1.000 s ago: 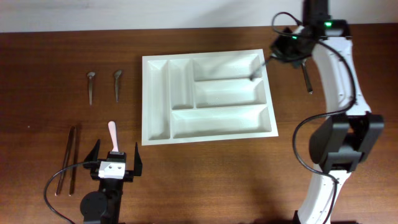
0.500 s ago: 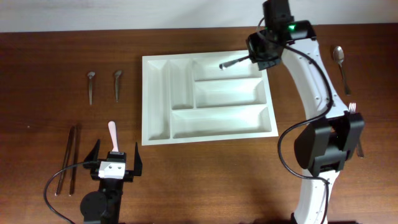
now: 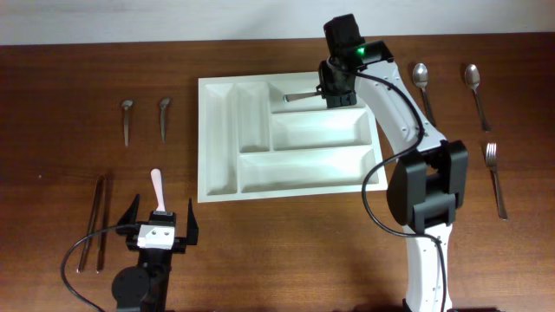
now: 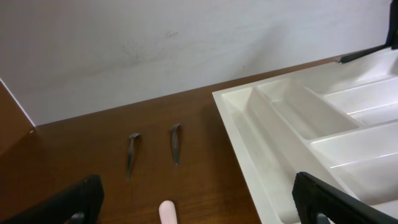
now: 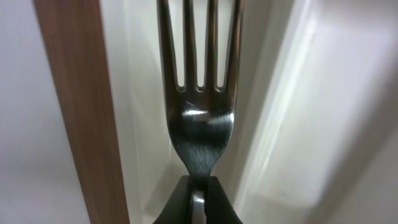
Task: Pack container
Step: 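Lift the fork and carry it over the tray's top compartment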
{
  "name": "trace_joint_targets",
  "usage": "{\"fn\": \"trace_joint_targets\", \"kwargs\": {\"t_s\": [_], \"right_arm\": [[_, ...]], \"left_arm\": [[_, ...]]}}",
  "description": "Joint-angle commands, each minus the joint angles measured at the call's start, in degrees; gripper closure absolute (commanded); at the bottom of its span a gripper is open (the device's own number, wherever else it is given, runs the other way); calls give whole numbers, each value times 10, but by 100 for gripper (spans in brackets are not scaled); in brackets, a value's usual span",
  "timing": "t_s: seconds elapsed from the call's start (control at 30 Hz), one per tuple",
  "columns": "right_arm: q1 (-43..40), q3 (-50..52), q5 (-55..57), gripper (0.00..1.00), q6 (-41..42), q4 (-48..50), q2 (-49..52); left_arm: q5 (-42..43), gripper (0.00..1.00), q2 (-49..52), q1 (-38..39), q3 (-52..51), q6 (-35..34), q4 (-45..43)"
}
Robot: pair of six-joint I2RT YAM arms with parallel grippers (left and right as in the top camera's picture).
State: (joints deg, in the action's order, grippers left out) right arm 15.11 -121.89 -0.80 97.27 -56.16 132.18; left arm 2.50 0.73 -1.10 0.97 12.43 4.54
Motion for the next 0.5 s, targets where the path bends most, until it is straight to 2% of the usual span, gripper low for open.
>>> {"fn": "trace_joint_targets", "kwargs": {"t_s": [0.0, 0.47], "right_arm": [[2, -9, 20, 96, 30, 21, 11], [2, -9, 20, 96, 33, 61, 52]], "left_arm": [[-4, 1, -4, -2, -5, -1, 0], [-4, 1, -4, -2, -5, -1, 0]]}}
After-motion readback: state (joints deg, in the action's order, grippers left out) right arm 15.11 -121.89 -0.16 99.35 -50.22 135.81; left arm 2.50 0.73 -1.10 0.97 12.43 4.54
